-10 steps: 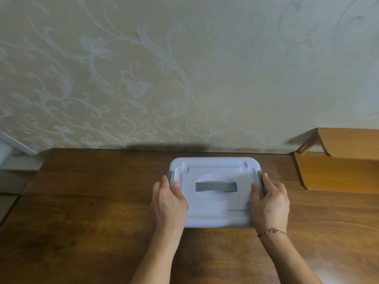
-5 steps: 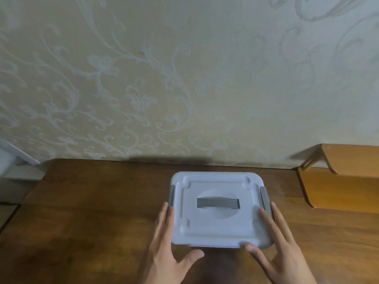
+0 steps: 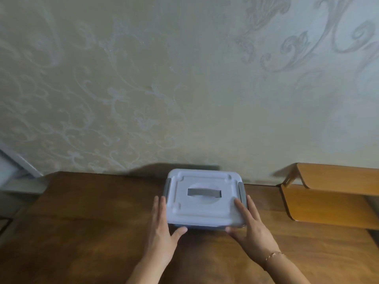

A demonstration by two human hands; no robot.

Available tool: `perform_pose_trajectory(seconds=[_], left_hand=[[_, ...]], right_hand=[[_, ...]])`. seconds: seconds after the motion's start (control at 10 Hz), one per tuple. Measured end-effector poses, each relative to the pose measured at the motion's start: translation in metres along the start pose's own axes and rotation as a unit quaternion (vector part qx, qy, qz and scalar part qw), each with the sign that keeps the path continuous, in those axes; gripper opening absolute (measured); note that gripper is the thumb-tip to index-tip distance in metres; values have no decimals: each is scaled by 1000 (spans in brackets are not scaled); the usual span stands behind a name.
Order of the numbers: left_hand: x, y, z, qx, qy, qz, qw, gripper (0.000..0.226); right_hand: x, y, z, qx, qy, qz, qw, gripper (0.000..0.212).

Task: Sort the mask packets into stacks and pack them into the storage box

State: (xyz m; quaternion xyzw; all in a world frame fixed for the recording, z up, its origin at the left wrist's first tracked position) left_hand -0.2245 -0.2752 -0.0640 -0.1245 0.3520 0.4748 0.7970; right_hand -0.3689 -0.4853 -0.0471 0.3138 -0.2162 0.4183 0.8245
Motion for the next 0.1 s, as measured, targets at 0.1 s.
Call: perform_pose_trajectory(seconds=[0.1], left_hand=[[22, 42, -20, -54, -7, 30, 998, 113]], right_hand=[[8, 25, 40, -111, 5, 51, 992, 93]])
Point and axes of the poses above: each hand's wrist, its own y-axis away from the middle knuckle, its own z-axis out of the back of the hand, x = y × z, the point moved 3 cm from there along -y, towards the middle knuckle, and after that the axes turned 7 degrees about x, right-handed, at the moved point
